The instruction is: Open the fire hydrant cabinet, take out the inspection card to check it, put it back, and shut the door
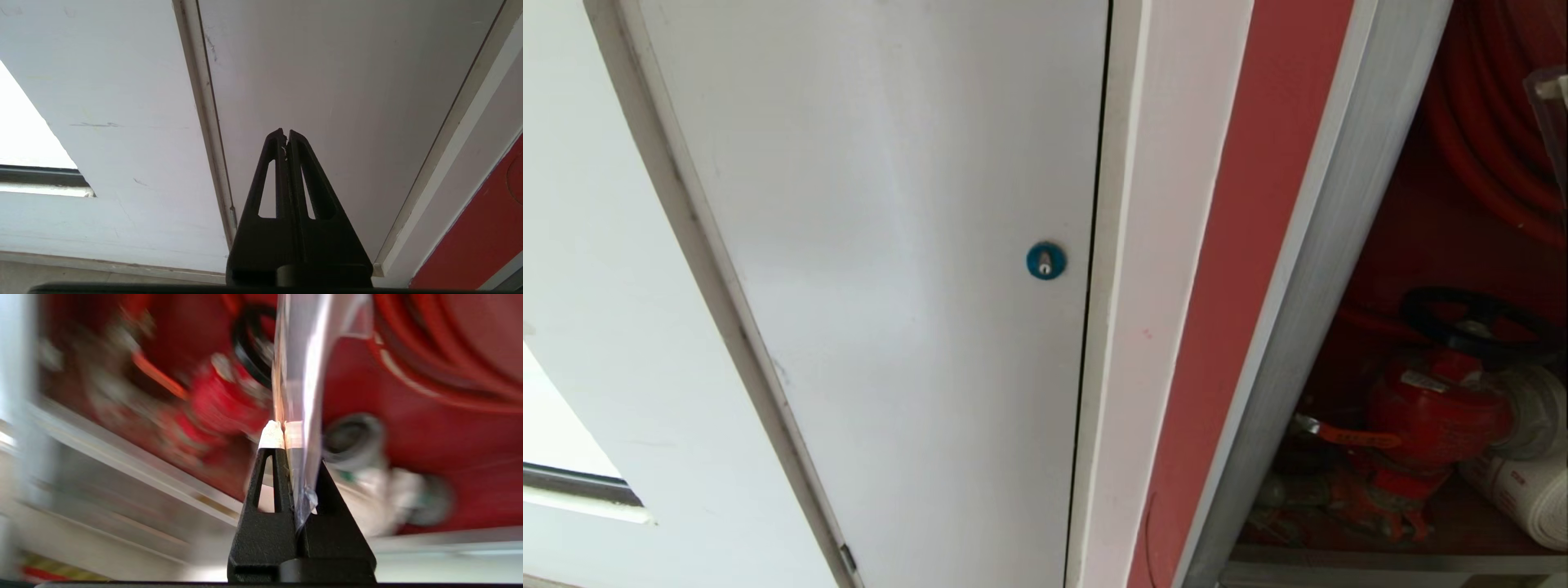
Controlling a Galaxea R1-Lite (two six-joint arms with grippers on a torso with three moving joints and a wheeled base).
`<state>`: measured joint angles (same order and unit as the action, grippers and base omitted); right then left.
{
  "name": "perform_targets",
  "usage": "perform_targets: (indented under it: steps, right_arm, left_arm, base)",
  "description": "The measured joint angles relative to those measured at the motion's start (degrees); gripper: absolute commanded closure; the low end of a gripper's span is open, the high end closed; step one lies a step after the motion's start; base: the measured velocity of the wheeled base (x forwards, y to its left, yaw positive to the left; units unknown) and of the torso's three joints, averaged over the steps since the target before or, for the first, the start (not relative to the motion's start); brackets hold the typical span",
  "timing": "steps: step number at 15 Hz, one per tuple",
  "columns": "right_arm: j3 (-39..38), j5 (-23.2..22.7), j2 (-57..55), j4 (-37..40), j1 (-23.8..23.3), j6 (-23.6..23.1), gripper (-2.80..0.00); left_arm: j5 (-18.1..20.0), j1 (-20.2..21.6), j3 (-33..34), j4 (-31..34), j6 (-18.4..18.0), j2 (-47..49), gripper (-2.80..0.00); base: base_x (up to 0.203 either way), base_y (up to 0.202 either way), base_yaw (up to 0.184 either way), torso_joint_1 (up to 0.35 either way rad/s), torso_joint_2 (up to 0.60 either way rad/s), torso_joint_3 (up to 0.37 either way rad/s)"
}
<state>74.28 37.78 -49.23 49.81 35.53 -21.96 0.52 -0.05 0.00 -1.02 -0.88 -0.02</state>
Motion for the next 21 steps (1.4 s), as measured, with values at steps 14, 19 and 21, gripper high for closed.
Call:
perform_targets:
  steps: [14,19,21]
  right_arm:
    - [3.77,-3.89,-8.95,-3.24,-31.53,-40.58,0.00]
    - [5.41,-22.96,-14.34,-11.55,-51.86,-56.74,0.00]
    - [5.44,-32.24,-16.57,-13.18,-57.49,-61.41,0.00]
  left_arm:
    - [0.00,0.02,0.00,-0.01,0.00,0.00,0.00]
    - [-0.01,0.02,0.00,0.01,0.00,0.00,0.00]
    - [0.00,0.02,0.00,-0.01,0.00,0.00,0.00]
  base:
    - [0.000,0.000,0.000,0.000,0.00,0.000]
    - [0.000,0.000,0.000,0.000,0.00,0.000]
    - [0.000,0.000,0.000,0.000,0.00,0.000]
